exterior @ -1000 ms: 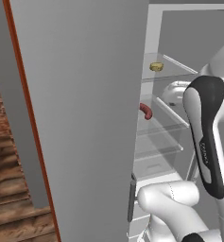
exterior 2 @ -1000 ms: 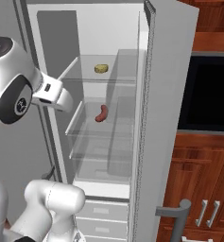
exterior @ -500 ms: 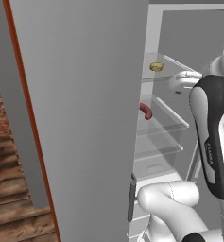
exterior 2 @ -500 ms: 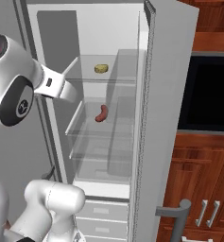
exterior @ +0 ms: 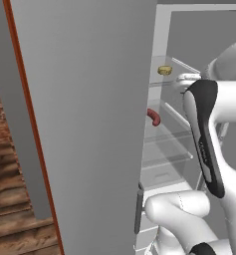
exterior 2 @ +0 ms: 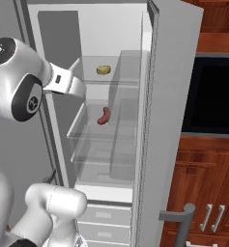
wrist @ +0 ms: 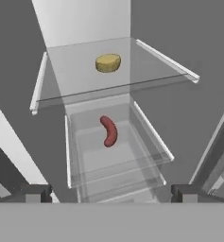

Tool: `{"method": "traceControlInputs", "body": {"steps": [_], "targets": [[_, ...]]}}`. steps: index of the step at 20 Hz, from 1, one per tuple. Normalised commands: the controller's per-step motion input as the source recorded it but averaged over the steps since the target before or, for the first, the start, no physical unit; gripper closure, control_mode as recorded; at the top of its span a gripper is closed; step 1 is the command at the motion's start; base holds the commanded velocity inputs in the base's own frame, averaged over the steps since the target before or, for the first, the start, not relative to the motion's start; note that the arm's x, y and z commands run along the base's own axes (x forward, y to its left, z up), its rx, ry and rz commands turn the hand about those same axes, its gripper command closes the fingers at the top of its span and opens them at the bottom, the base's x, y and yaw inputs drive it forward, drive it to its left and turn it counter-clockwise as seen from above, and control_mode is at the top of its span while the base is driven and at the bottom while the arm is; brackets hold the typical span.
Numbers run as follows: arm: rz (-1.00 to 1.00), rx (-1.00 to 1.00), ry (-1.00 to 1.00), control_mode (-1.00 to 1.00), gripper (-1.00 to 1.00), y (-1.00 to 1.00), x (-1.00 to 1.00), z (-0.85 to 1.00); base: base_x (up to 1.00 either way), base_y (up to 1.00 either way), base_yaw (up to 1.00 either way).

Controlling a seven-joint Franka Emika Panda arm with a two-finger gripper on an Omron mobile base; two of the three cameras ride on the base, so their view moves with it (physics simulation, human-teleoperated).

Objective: Retrieve the sausage and cheese from the fridge and place them on the cutting board on the counter.

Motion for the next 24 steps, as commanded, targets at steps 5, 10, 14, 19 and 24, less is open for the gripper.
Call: {"method": "traceControlInputs", "body": {"steps": [5,10,14,19,24], "targets": [[-0.03,-0.02,-0.09,-1.0,-1.0,-0.29,0.71,-0.01,0.0,0.0,0.0],[0.0,0.0,0.0,-1.0,-1.0,-0.07,0.73,0.0,0.0,0.0,0.0],[0.0,0.0,0.04,-1.0,-1.0,0.0,0.57,0.01,0.0,0.0,0.0],[0.0,0.0,0.03,-1.0,-1.0,0.0,0.63,0.0,0.0,0.0,0.0],[0.0,0.0,0.02,-1.0,-1.0,0.0,0.5,0.0,0.0,0.0,0.0]]}}
